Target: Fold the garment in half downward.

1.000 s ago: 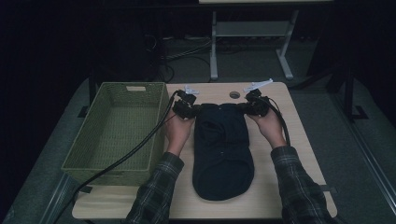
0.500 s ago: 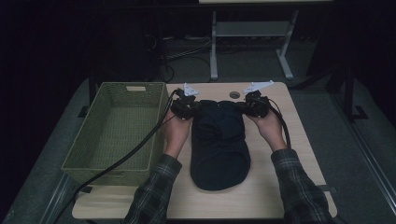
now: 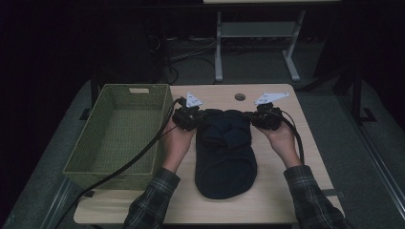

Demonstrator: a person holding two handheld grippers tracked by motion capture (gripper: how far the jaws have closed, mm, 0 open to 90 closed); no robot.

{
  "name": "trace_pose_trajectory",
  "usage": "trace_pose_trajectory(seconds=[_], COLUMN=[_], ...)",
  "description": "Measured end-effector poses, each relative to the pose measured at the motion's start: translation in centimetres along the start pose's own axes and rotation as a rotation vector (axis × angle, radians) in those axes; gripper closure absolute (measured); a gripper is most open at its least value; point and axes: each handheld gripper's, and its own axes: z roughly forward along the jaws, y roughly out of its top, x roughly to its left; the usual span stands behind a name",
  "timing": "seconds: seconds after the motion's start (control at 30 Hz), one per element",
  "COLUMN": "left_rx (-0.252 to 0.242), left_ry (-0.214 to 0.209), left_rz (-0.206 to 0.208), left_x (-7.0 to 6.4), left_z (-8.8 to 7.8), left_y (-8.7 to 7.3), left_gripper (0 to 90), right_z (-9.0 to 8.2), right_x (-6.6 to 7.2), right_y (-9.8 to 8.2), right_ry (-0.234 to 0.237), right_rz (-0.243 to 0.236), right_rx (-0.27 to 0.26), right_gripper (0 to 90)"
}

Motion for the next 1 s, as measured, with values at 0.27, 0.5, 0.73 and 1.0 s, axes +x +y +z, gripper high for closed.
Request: trace_pose_trajectory(seconds=[0.27, 0.5, 0.73, 1.0], left_rx=[0.007, 0.013, 0.027, 0.056], left_ry=[-0.034, -0.053, -0.091, -0.152], left_rz=[0.003, 0.017, 0.022, -0.003], left_x=[-1.2, -2.4, -3.3, -4.1], left_z=[-1.7, -2.9, -3.6, -3.8], left_y=[-0.7, -1.3, -2.6, -4.2], left_gripper=[81.1, 80.5, 80.5, 80.5], right_z=[-1.2, -2.1, -2.9, -3.6], right_x=[1.1, 2.0, 3.2, 4.6], right_y=[-0.8, -1.7, -2.9, -4.7], right_ry=[0.036, 0.056, 0.076, 0.102], right_rz=[-0.003, -0.01, -0.006, -0.008], right_rx=[0.0, -0.001, -0.012, 0.005], right_gripper=[82.6, 82.0, 81.7, 81.7])
